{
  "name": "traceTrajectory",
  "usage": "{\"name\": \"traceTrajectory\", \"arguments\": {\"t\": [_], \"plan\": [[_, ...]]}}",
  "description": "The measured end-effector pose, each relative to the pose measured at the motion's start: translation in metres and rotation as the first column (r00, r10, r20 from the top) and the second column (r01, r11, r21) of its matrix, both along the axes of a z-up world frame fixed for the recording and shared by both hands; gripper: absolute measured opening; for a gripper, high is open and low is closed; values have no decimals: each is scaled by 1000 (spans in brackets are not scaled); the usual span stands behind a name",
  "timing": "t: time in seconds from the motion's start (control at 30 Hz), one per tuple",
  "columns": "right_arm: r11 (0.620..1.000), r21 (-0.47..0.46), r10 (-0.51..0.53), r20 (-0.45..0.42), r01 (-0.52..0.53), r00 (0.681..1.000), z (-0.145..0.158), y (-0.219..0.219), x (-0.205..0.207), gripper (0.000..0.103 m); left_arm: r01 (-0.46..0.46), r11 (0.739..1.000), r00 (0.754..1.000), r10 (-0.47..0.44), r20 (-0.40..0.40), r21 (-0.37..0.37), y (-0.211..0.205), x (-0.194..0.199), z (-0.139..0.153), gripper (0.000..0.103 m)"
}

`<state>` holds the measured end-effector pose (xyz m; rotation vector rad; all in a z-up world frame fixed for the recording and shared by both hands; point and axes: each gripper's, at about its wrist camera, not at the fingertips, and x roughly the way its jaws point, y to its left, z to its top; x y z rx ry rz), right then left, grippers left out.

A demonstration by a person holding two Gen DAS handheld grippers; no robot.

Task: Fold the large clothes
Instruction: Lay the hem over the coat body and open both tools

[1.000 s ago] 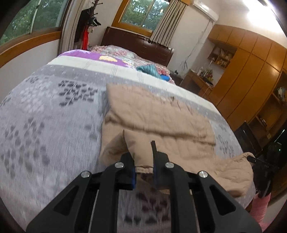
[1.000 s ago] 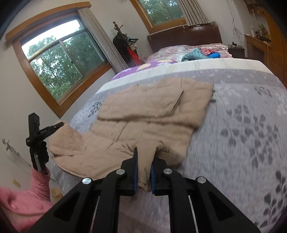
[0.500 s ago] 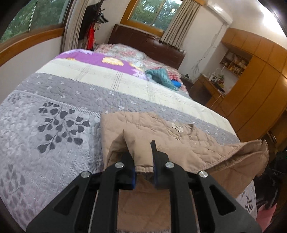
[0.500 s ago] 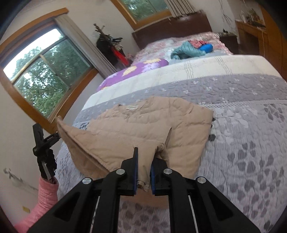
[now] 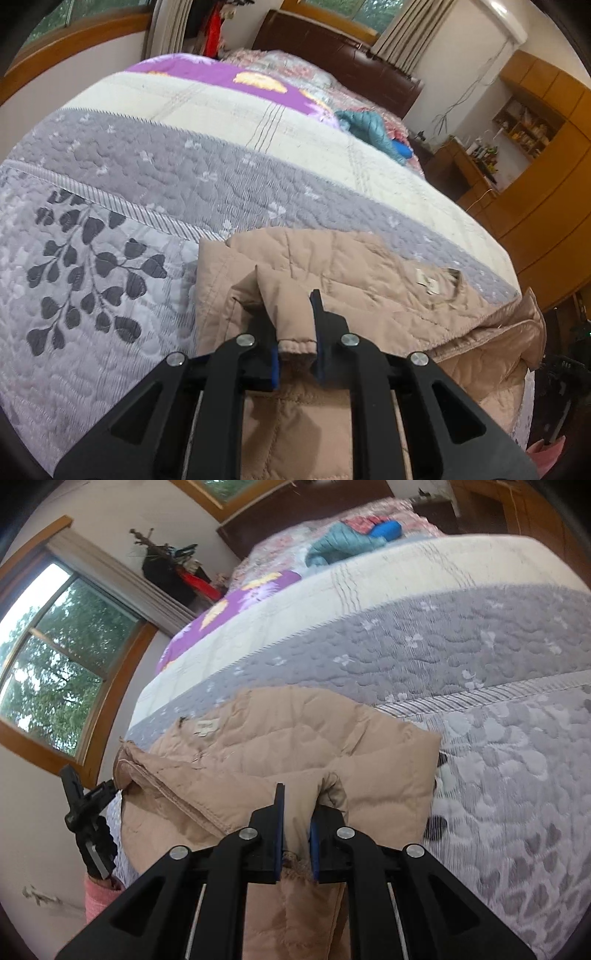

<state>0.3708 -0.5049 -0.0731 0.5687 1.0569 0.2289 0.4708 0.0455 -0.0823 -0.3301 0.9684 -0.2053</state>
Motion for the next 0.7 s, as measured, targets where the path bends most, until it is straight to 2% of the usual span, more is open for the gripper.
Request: {"name": "traceTrajectory", "arguments": {"t": [0.17, 0.3, 0.4, 0.47, 0.53, 0.57, 0.6, 0.7], "plan": [[1000, 13, -11, -41, 11, 999, -18, -4, 14, 13, -11, 1000, 999, 11, -49, -7, 1, 17, -20, 16], [999, 50, -12, -43, 15, 999, -22, -8, 11, 24, -6, 1000, 997, 4, -72, -29, 4, 24, -27, 17], [994, 103, -16, -33, 20, 999, -20, -16, 6, 29, 3, 999, 997, -7, -79, -52, 6, 23, -22, 22], [991, 135, -20, -28, 24, 999, -17, -21, 2, 33, 3, 994, 996, -13, -85, -107, 12, 21, -16, 29], [986, 164, -34, -14, 36, 999, -12, -27, -4, 41, 8, 987, 996, -22, -86, -162, 18, 19, -9, 34], [989, 140, -53, 1, 53, 999, -7, -30, -8, 52, 9, 984, 996, -24, -83, -179, 20, 17, -5, 37], [991, 117, -64, 14, 61, 998, -2, -32, -12, 55, 11, 982, 996, -27, -80, -188, 21, 16, -1, 37], [995, 96, -43, 46, 39, 998, 7, -31, -26, 55, 20, 977, 998, -33, -60, -212, 28, 5, 12, 46]]}}
